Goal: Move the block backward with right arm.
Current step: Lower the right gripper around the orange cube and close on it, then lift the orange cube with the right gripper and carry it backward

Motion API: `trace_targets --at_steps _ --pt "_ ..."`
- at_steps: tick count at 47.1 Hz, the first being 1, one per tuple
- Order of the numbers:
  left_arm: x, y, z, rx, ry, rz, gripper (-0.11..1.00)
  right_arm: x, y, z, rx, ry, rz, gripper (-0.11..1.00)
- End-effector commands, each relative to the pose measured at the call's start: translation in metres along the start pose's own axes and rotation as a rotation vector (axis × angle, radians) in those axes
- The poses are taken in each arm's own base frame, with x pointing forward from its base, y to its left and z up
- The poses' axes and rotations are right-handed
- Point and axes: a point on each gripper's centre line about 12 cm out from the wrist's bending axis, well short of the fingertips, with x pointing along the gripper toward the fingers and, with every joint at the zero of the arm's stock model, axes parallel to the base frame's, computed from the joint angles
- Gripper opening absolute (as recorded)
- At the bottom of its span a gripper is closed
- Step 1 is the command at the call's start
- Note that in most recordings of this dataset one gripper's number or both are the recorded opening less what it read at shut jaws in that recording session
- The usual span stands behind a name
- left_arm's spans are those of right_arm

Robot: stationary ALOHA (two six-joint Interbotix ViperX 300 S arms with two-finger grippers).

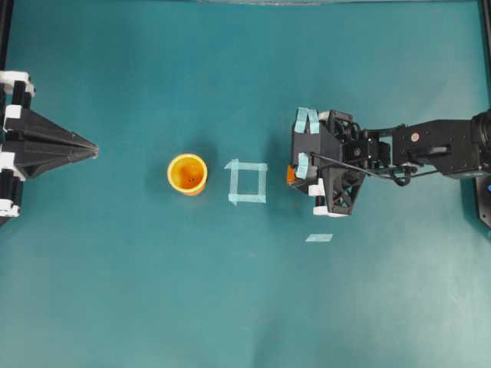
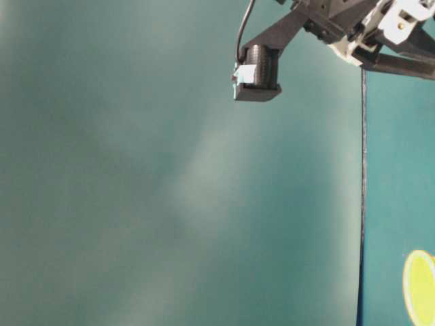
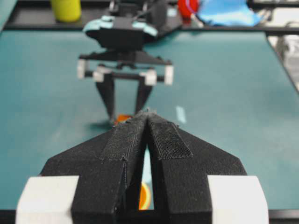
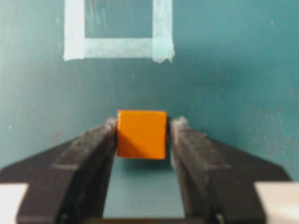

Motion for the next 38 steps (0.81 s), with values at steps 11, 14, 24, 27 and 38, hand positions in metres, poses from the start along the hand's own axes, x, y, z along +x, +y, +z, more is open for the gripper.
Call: trace_targets --at_steps 11,14,24,27,38 --pt "0.002 0.0 0.012 0.002 -0.025 -0.002 0.0 -0.007 0.0 0.014 0.018 -0.02 -0.001 0.41" --pt "0.002 0.0 0.012 0.002 -0.025 -0.002 0.0 -0.012 -0.001 0.02 0.02 -0.009 -0.002 0.41" --pt "0.002 0.0 0.012 0.002 -0.026 -0.002 0.0 -0.043 -0.001 0.054 0.017 0.02 -0.002 0.41" --pt "0.002 0.0 0.012 0.002 -0.025 -0.002 0.0 -0.05 -0.001 0.064 0.017 0.021 -0.002 0.41" --pt "0.002 0.0 0.012 0.002 -0.025 -0.002 0.0 -0.06 -0.001 0.078 0.023 0.058 -0.002 0.41"
